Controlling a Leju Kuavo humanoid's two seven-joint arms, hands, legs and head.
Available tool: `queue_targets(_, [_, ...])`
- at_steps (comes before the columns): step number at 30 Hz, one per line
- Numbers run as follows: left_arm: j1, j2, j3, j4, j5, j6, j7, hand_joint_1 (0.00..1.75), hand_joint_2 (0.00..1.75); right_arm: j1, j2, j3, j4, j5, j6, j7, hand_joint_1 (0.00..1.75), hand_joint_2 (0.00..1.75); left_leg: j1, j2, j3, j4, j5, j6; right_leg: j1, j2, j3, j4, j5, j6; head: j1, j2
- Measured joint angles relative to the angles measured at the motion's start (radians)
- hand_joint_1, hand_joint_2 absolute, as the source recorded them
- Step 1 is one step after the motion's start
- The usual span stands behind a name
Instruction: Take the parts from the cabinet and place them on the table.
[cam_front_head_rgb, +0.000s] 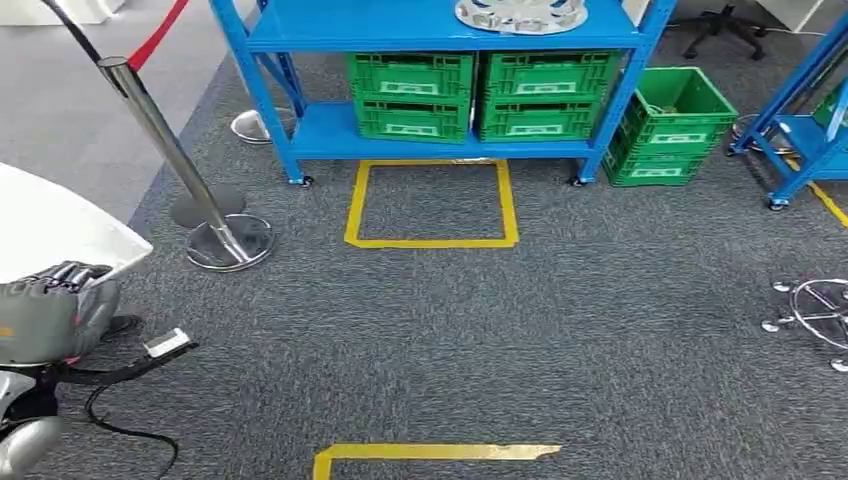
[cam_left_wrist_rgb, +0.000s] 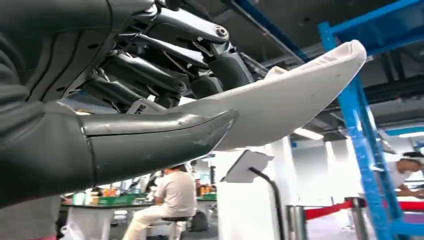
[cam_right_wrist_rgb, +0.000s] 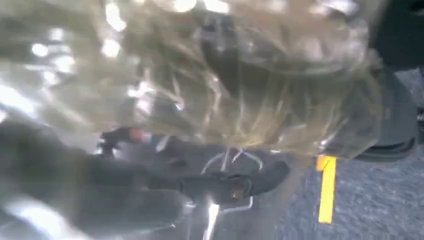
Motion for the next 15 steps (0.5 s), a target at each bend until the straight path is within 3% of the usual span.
queue_targets(1, [0.000, 0.000, 0.001, 0.000, 0.002, 0.000, 0.000, 1.75, 1.75, 0.001, 0.000, 0.000, 0.000, 0.009, 0.001, 0.002, 0.00, 0.00, 0.001, 0.000, 0.000, -0.001, 0.002, -0.001, 0.000, 0.000, -0.001, 0.000, 0.001, -0.001, 0.000, 0.000])
queue_targets(2, [0.000, 0.002, 0.003, 0.000, 0.003, 0.000, 0.000, 1.75, 1.75, 0.001, 0.000, 0.001, 0.000, 0.021, 0.002, 0.003, 0.00, 0.00, -0.002, -0.002, -0.003, 0.000, 0.001, -0.001, -0.005, -0.005, 0.001, -0.004, 0.007, 0.007, 0.001, 0.000])
queue_targets(3, [-0.001, 0.005, 0.005, 0.000, 0.004, 0.000, 0.000, 1.75, 1.75, 0.000, 0.000, 0.001, 0.000, 0.030, 0.001, 0.003, 0.00, 0.00, -0.005, -0.003, -0.001, -0.008, 0.007, 0.006, -0.007, -0.007, 0.003, -0.011, 0.011, 0.010, -0.003, 0.000])
queue_targets(4, [-0.002, 0.010, 0.007, 0.000, 0.004, 0.000, 0.000, 1.75, 1.75, -0.002, 0.000, 0.001, 0.000, 0.039, -0.002, 0.003, 0.00, 0.00, -0.006, -0.003, 0.008, -0.035, 0.019, 0.021, -0.004, -0.009, 0.010, -0.025, 0.017, 0.013, -0.003, 0.000])
queue_targets(5, [-0.001, 0.011, 0.008, -0.001, 0.004, 0.001, 0.000, 1.75, 1.75, -0.003, -0.002, 0.001, 0.000, 0.044, -0.006, 0.003, 0.00, 0.00, 0.009, -0.004, 0.037, -0.087, 0.046, 0.019, -0.002, -0.008, 0.008, -0.023, 0.009, 0.006, -0.004, 0.000])
queue_targets(6, [-0.004, 0.010, 0.008, -0.001, 0.004, 0.001, 0.000, 1.75, 1.75, -0.003, -0.001, 0.001, 0.000, 0.050, -0.009, 0.003, 0.00, 0.00, 0.009, -0.009, 0.045, -0.109, 0.059, 0.026, 0.000, -0.003, -0.008, 0.003, -0.020, 0.007, 0.003, 0.000])
queue_targets(7, [-0.007, 0.008, 0.009, -0.001, 0.005, 0.003, 0.000, 1.75, 1.75, -0.003, -0.001, 0.001, 0.000, 0.051, -0.010, 0.003, 0.00, 0.00, 0.013, -0.013, 0.042, -0.112, 0.068, 0.025, -0.002, 0.000, -0.034, 0.060, -0.055, 0.012, 0.007, 0.000])
queue_targets(9, [0.001, 0.004, 0.009, 0.000, 0.005, 0.005, 0.000, 1.75, 1.75, -0.005, -0.001, 0.001, 0.000, 0.052, -0.016, 0.003, 0.00, 0.00, 0.016, -0.023, 0.030, -0.109, 0.069, 0.014, -0.014, 0.000, -0.101, 0.201, -0.117, 0.029, 0.013, 0.000])
queue_targets(10, [0.006, 0.003, 0.009, 0.000, 0.005, 0.005, 0.000, 1.75, 1.75, -0.004, -0.001, 0.001, 0.001, 0.054, -0.020, 0.003, 0.00, 0.00, 0.020, -0.031, 0.022, -0.105, 0.072, 0.007, -0.022, 0.000, -0.126, 0.249, -0.129, 0.038, 0.011, 0.000])
queue_targets(11, [0.010, 0.002, 0.009, 0.000, 0.004, 0.005, 0.000, 1.75, 1.75, -0.004, -0.001, 0.001, 0.002, 0.059, -0.024, 0.003, 0.00, 0.00, 0.026, -0.040, 0.014, -0.097, 0.072, -0.003, -0.029, -0.001, -0.121, 0.238, -0.111, 0.046, 0.013, 0.000])
queue_targets(13, [0.011, 0.000, 0.009, 0.000, 0.003, 0.005, 0.000, 1.75, 1.75, -0.002, -0.001, 0.002, 0.002, 0.068, -0.028, 0.005, 0.00, 0.00, 0.044, -0.060, -0.006, -0.071, 0.067, -0.027, -0.046, 0.004, -0.046, 0.098, -0.032, 0.068, 0.012, 0.000])
queue_targets(14, [0.011, -0.001, 0.009, 0.000, 0.003, 0.005, 0.000, 1.75, 1.75, -0.002, -0.001, 0.002, 0.002, 0.072, -0.028, 0.005, 0.00, 0.00, 0.050, -0.069, -0.021, -0.047, 0.060, -0.042, -0.059, 0.028, 0.002, 0.012, -0.004, 0.083, 0.015, 0.000])
queue_targets(15, [0.013, 0.002, 0.013, 0.000, 0.003, 0.005, 0.000, 1.75, 1.75, -0.004, 0.007, 0.002, 0.002, 0.075, -0.028, 0.005, 0.00, 0.00, 0.047, -0.081, -0.037, -0.026, 0.054, -0.057, -0.049, 0.075, -0.008, 0.030, -0.038, 0.085, 0.022, 0.000])
